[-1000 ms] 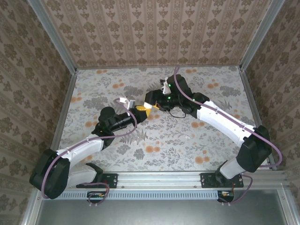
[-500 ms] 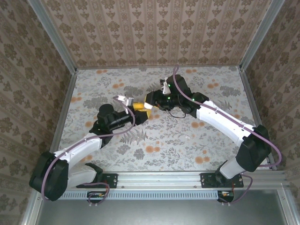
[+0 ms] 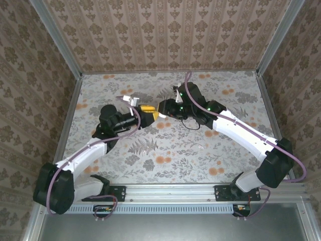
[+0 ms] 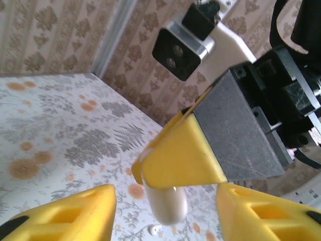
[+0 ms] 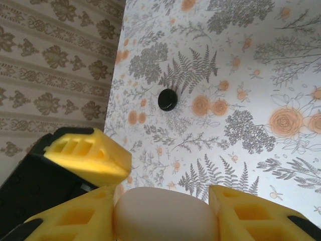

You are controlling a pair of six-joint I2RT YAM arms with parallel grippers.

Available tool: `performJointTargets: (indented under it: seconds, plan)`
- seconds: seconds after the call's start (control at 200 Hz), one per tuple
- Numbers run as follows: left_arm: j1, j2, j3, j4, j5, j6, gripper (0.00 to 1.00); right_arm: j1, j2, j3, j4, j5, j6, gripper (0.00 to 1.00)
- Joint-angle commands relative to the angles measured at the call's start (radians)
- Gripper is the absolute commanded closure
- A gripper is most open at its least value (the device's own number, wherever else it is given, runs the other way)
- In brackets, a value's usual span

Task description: Insert wireless bluetooth earbuds into charging case

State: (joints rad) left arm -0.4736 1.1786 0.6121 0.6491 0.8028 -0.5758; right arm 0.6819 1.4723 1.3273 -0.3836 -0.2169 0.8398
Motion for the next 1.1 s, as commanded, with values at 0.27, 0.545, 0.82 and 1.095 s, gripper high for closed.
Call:
performJointTargets:
  seconds: [0.27,0.545,0.82,1.095]
  plan:
    - [-0.06,0.073,0.048,0.052,0.013,0.005,0.49,0.0,-0.023,0.03,-0.026,0.004,0.007,0.7]
    - [-0.077,0.096,0.059,0.082,-0.026,0.008,0.66,0.001,-0.019,0.009,0.042,-0.07,0.066,0.7]
    - [-0.071,0.091,0.068,0.052,-0.027,0.024,0.86,-0.002,-0.04,0.001,0.033,-0.065,0.048,0.54]
    - [-0.019,0.001,0.032,-0.042,-0.037,0.011,1.0,-0.056,-0.158,-0.125,0.127,-0.095,0.034,0.49]
